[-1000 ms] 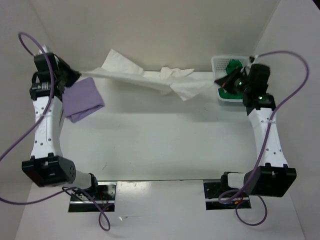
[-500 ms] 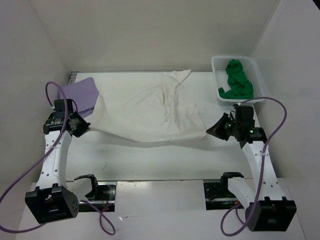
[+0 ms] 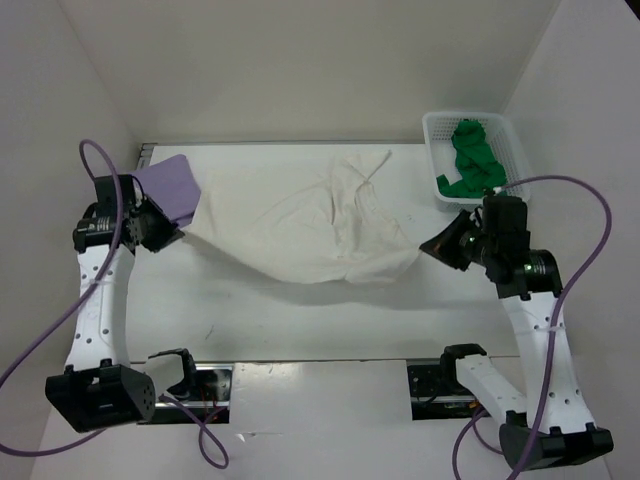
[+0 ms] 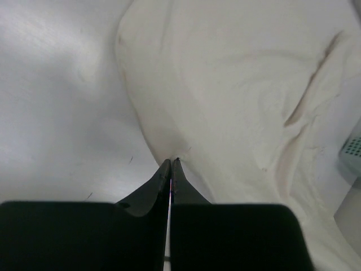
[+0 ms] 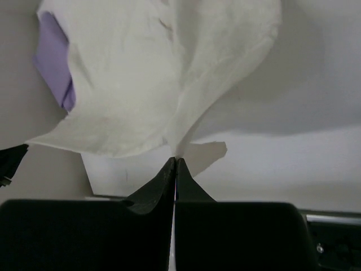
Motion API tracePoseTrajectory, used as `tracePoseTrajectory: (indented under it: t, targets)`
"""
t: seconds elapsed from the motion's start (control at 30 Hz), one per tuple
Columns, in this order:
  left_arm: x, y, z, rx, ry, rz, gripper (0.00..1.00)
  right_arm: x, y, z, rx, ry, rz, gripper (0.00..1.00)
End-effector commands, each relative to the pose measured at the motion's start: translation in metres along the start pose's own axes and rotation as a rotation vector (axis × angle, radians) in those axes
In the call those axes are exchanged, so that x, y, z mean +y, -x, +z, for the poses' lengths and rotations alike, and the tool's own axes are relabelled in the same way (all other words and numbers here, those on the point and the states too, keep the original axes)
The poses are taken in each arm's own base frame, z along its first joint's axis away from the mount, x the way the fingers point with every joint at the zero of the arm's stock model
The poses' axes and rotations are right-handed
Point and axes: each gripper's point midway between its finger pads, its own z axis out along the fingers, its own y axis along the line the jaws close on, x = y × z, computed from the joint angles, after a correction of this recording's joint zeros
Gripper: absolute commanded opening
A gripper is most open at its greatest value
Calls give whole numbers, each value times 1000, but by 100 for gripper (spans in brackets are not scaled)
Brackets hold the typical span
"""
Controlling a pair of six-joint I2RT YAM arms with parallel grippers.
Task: Fold and stack the t-shirts
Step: Flatten out the tshirt
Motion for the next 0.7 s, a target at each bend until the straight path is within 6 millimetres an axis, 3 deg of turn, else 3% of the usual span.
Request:
tracePoseTrajectory:
  t: [0.0, 0.07, 0.1, 0.17, 0.27, 0.37, 0.43, 0.47, 0.5, 0.53, 0.6, 0.63, 0.67]
  targets:
    - [-31, 36, -22, -119, -97, 13, 0, 5, 27, -19, -110, -52, -35, 0]
    - [-21, 33, -16, -138, -70, 24, 0, -9, 11, -11, -72, -68, -16, 0]
    - [-16, 27, -10, -126, -61, 22, 0, -28, -10, 0, -16, -93, -3, 0]
    - [0, 6, 5, -68, -35, 14, 0, -46, -43, 14, 90, -102, 52, 0]
    - [20, -26, 23, 30, 1, 9, 0, -59, -60, 14, 123, -118, 71, 0]
    - [21, -49, 31, 108, -43, -10, 0, -58, -59, 14, 121, -117, 82, 0]
    - [0, -29, 27, 65, -104, 4, 0, -36, -34, 18, 68, -66, 71, 0]
    - [-14, -15, 22, 50, -137, 11, 0, -6, -4, 5, -16, -2, 44, 0]
    - [-51, 27, 5, -23, -219, 37, 0, 15, 21, -1, -86, 39, -1, 0]
    - [-75, 46, -7, -60, -276, 53, 0, 54, 62, -18, -173, 94, -49, 0]
    - [-121, 77, -23, -109, -353, 96, 0, 88, 111, -43, -317, 110, -120, 0]
    - [-162, 120, -77, -267, -450, 139, 0, 103, 130, -58, -379, 106, -176, 0]
    - [-177, 139, -99, -330, -482, 150, 0, 144, 167, -96, -512, 165, -211, 0]
